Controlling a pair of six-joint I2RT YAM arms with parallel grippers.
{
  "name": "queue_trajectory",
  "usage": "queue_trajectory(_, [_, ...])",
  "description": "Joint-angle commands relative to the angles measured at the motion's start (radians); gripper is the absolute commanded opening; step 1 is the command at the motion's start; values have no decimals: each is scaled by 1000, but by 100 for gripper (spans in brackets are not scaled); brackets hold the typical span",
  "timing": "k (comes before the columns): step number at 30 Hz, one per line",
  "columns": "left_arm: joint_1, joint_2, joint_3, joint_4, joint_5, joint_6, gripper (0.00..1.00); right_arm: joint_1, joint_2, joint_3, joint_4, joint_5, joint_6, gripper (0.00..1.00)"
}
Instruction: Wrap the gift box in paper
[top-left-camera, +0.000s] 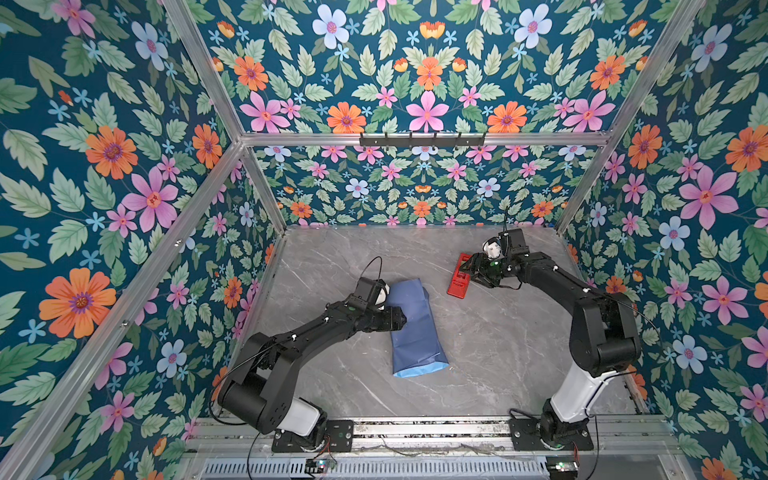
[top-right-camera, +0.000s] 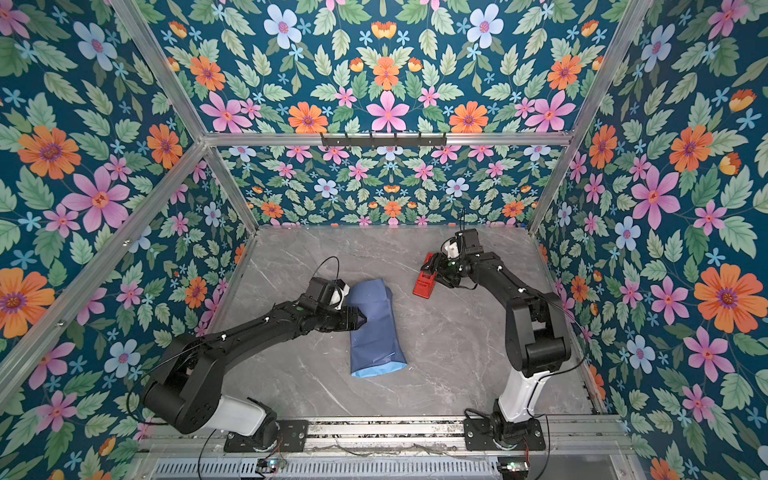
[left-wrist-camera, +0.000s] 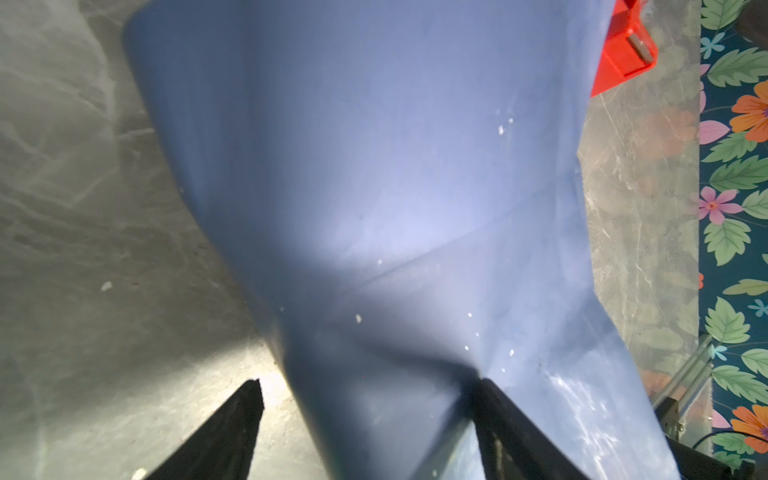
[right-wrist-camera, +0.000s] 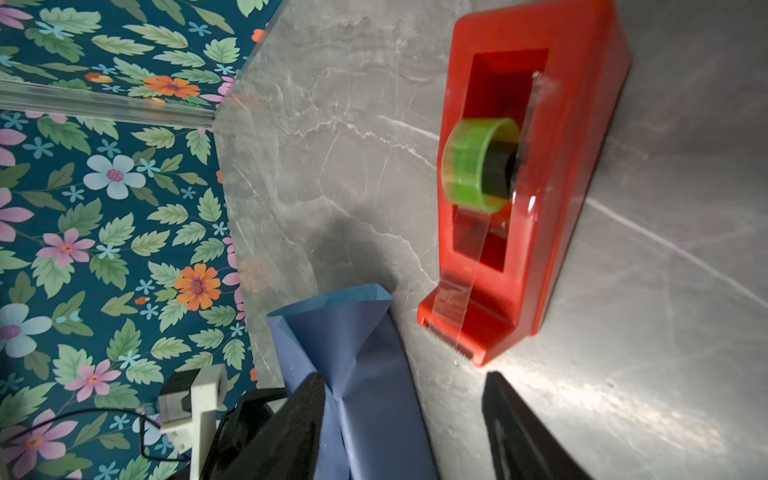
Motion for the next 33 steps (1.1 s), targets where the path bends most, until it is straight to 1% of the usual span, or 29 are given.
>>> queue_trajectory(1, [-1, 20, -18, -162, -113, 29, 81, -2, 40, 23, 0, 6, 11, 60])
queue_trajectory(11, [-1, 22, -17, -156, -108, 30, 81, -2, 123, 36, 45, -51, 35, 55])
queue_trajectory(17, [-1, 25, -11, -160, -108, 35, 81, -2, 152, 27, 76, -59, 59, 52])
queue_trajectory(22, [-1, 25, -9, -160, -108, 36, 81, -2, 168, 8, 98, -51, 89, 47])
queue_trajectory(33, [-1, 17, -11, -162, -112, 38, 81, -2, 165, -50, 183, -53, 160, 32])
